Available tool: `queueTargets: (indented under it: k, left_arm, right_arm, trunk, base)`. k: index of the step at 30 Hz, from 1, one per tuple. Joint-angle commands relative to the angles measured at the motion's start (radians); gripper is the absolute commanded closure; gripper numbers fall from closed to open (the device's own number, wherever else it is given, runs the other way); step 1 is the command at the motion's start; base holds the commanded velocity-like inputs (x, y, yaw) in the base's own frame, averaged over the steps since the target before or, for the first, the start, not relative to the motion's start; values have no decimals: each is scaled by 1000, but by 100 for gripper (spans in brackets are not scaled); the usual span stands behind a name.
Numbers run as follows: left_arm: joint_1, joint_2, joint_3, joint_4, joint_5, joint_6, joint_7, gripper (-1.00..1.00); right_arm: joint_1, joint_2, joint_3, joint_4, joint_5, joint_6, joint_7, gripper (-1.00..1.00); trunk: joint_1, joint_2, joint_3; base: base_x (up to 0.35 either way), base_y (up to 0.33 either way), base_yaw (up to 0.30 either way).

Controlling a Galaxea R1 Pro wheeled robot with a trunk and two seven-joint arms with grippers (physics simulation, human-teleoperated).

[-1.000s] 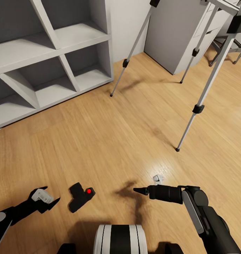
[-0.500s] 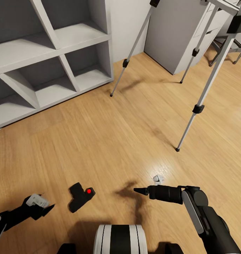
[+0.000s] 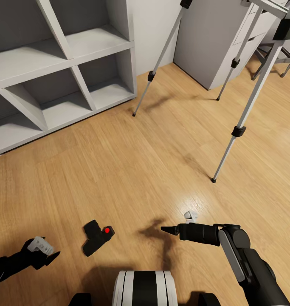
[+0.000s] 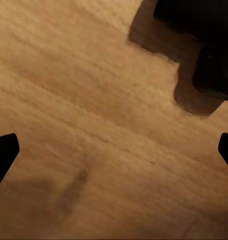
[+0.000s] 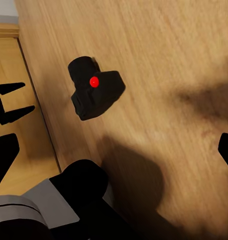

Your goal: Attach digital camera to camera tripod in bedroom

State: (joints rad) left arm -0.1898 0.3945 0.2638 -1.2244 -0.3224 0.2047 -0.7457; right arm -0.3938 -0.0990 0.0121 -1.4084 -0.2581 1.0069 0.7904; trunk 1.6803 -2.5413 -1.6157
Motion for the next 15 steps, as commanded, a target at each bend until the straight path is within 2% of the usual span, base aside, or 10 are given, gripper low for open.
queueTargets:
  k: [1, 2, 7, 12, 13, 15]
  left_arm:
    - [0, -1, 1, 3, -12, -14, -9, -100]
    - [0, -3, 0, 49, -45, -115, -16, -100]
    - [0, -8, 0, 109, -55, -269, -20, -100]
    - [0, -17, -2, 121, -48, -319, -22, -100]
    - [1, -46, 1, 123, -42, -329, -23, -100]
    - [1, -63, 4, 120, -39, -331, -23, -100]
  right_arm:
    - [0, -1, 0, 0, 0, 4, 2, -100]
    - [0, 0, 1, -1, 0, 4, 0, -100]
    - [0, 1, 1, -1, 0, 4, -1, -100]
    - [0, 1, 0, 0, 0, 4, -2, -100]
    - [0, 1, 1, 0, 0, 4, -3, -100]
    - [0, 1, 1, 0, 0, 4, -3, -100]
  trunk:
    - [0, 0, -1]
    - [0, 0, -1]
    - [0, 0, -1]
    - [0, 0, -1]
    - [0, 0, -1]
    - [0, 0, -1]
  base:
    - [0, 0, 0]
    - [0, 0, 0]
    - [0, 0, 0]
    - [0, 0, 0]
    - [0, 0, 0]
    - [0, 0, 0]
